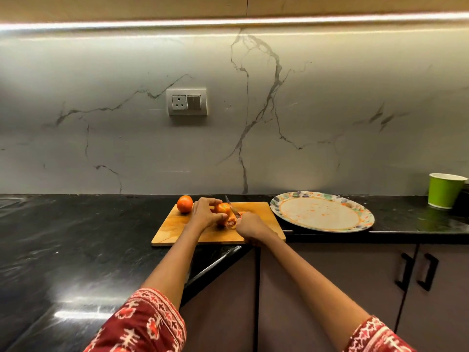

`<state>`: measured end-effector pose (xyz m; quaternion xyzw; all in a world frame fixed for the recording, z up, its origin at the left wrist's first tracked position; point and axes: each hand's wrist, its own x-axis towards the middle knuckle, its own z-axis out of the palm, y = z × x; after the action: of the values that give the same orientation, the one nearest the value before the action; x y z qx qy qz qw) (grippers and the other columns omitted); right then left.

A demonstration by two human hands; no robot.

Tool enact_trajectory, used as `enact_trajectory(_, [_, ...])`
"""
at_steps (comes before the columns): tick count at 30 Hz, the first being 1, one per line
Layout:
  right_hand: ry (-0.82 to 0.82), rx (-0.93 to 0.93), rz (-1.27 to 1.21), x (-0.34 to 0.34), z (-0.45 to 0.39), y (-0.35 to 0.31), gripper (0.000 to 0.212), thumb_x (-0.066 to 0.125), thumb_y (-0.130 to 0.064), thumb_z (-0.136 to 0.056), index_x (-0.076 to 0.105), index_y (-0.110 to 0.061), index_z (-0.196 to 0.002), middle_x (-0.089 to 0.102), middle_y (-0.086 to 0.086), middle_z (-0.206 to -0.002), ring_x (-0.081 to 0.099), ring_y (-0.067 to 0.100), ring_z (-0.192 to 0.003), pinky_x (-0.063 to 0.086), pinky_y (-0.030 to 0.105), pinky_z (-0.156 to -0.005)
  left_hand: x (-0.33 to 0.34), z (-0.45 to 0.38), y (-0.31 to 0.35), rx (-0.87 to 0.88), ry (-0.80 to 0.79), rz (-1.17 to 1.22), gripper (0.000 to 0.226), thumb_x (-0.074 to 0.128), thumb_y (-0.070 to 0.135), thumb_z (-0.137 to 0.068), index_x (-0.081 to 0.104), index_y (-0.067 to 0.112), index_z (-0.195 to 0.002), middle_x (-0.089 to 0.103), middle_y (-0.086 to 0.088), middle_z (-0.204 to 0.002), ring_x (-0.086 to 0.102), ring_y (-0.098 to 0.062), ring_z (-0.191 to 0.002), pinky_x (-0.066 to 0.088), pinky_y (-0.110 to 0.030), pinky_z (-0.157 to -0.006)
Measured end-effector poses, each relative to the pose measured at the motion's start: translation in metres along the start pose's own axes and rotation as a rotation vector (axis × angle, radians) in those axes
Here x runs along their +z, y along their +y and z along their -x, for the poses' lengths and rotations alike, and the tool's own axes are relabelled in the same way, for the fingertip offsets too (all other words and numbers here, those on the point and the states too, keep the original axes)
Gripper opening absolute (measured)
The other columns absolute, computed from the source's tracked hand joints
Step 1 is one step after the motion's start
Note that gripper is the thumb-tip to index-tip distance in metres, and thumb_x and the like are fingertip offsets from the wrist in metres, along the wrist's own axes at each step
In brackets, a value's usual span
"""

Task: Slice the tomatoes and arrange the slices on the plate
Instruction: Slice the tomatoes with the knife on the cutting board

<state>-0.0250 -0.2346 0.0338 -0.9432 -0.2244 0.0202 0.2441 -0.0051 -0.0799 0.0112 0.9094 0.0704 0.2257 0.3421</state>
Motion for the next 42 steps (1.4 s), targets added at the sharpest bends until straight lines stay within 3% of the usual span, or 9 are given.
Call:
enact_trajectory(2, [0.013,-0.006,-0.019,0.000,0.000,-0.002,0.030,0.037,-0.012,-0.097,0.061,0.006,-0.103,0.063,0.020,-0.110,0.060,0.029,-0.098,0.040,0.029,-0.070,-0.001,-0.001,-0.003,0.001,0.001,-0.002,0.048,0.076,0.021,-0.074,0.060,0.013,-0.118,0.059,-0.009,-0.121,0.053,-0.023,-0.113,0.049,-0.043,-0.094])
enact_trajectory(5, [0.016,0.003,-0.023,0.003,0.001,-0.005,0.026,0.040,-0.013,-0.096,0.056,-0.004,-0.078,0.058,0.014,-0.088,0.052,0.018,-0.068,0.037,0.022,-0.055,0.001,0.000,-0.001,0.004,0.008,-0.003,0.047,0.076,0.020,-0.074,0.060,0.014,-0.118,0.059,-0.009,-0.122,0.054,-0.024,-0.114,0.049,-0.042,-0.094])
enact_trajectory(10, [0.015,0.035,-0.070,0.009,0.002,-0.010,0.026,0.044,-0.014,-0.095,0.050,-0.009,-0.070,0.046,0.001,-0.066,0.050,0.017,-0.072,0.032,0.019,-0.050,0.005,-0.002,0.000,0.020,0.029,-0.010,0.047,0.076,0.020,-0.074,0.061,0.014,-0.119,0.059,-0.010,-0.122,0.055,-0.023,-0.113,0.049,-0.041,-0.094])
enact_trajectory(14, [0.046,0.047,-0.037,0.011,0.000,-0.011,0.020,0.044,-0.011,-0.094,0.058,-0.002,-0.083,0.052,0.008,-0.078,0.048,0.017,-0.071,0.027,0.018,-0.048,0.009,-0.003,-0.003,0.012,0.055,0.014,0.046,0.076,0.019,-0.074,0.061,0.014,-0.118,0.060,-0.010,-0.121,0.054,-0.023,-0.113,0.050,-0.041,-0.094])
enact_trajectory(18, [0.065,0.051,-0.026,0.015,-0.008,-0.013,0.030,0.046,-0.013,-0.093,0.041,-0.014,-0.064,0.052,0.008,-0.085,0.048,0.018,-0.076,0.028,0.019,-0.048,0.009,-0.007,-0.004,0.015,0.061,0.028,0.046,0.075,0.019,-0.075,0.061,0.014,-0.118,0.059,-0.010,-0.121,0.053,-0.023,-0.114,0.049,-0.039,-0.094])
enact_trajectory(24, [0.106,0.037,-0.020,0.017,-0.010,-0.011,0.020,0.043,-0.012,-0.094,0.060,-0.001,-0.096,0.050,0.006,-0.085,0.047,0.015,-0.076,0.029,0.016,-0.048,0.010,-0.010,-0.005,0.024,0.065,0.051,0.044,0.074,0.019,-0.076,0.062,0.012,-0.117,0.061,-0.009,-0.120,0.055,-0.021,-0.112,0.049,-0.034,-0.091])
enact_trajectory(35, [0.129,0.042,-0.032,0.021,-0.014,-0.009,0.022,0.044,-0.014,-0.096,0.058,0.000,-0.104,0.050,0.006,-0.090,0.048,0.016,-0.081,0.033,0.019,-0.056,0.011,-0.015,-0.010,-0.007,0.074,0.081,0.042,0.075,0.021,-0.076,0.063,0.012,-0.115,0.059,-0.011,-0.120,0.053,-0.022,-0.114,0.047,-0.033,-0.091])
enact_trajectory(39, [0.092,0.058,-0.048,0.019,-0.018,-0.012,0.015,0.046,-0.014,-0.095,0.058,-0.004,-0.096,0.052,0.007,-0.085,0.050,0.016,-0.078,0.034,0.017,-0.052,0.010,-0.016,-0.009,-0.003,0.066,0.082,0.041,0.075,0.020,-0.076,0.063,0.010,-0.114,0.060,-0.011,-0.119,0.054,-0.023,-0.113,0.049,-0.034,-0.090])
enact_trajectory(42, [0.110,0.072,-0.088,0.023,-0.021,-0.015,0.017,0.050,-0.015,-0.093,0.058,-0.002,-0.102,0.054,0.008,-0.086,0.053,0.018,-0.080,0.039,0.021,-0.058,0.010,-0.018,-0.009,0.004,0.051,0.076,0.042,0.075,0.019,-0.076,0.063,0.009,-0.115,0.059,-0.011,-0.120,0.053,-0.023,-0.114,0.049,-0.034,-0.091])
